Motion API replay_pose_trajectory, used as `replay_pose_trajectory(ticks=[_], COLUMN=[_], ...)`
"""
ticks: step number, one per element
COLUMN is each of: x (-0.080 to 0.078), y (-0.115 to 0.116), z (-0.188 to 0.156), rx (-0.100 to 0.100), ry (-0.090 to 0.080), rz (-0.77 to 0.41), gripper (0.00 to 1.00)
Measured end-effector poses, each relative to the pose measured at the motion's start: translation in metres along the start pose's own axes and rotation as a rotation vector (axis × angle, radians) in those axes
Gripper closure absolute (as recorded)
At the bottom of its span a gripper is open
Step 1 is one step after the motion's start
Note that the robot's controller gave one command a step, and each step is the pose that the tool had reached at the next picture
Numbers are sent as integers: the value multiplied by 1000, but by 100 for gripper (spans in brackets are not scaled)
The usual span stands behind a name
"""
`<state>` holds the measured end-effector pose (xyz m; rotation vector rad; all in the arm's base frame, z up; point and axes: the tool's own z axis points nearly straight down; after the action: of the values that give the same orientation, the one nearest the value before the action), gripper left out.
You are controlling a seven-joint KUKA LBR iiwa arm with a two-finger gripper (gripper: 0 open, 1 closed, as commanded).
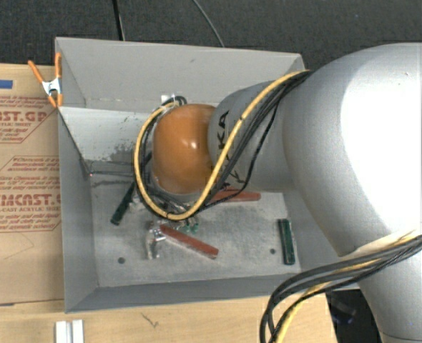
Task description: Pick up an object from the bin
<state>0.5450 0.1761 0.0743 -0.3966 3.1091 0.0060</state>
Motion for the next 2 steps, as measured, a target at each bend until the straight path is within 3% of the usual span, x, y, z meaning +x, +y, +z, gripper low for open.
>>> replay_pose_trajectory(ticks=[1, 2], x=[0, -14], y=[0, -93], z=[0, -5], rx=[0, 1], ry=[-1, -9], rz=[0, -71], gripper=[0, 100])
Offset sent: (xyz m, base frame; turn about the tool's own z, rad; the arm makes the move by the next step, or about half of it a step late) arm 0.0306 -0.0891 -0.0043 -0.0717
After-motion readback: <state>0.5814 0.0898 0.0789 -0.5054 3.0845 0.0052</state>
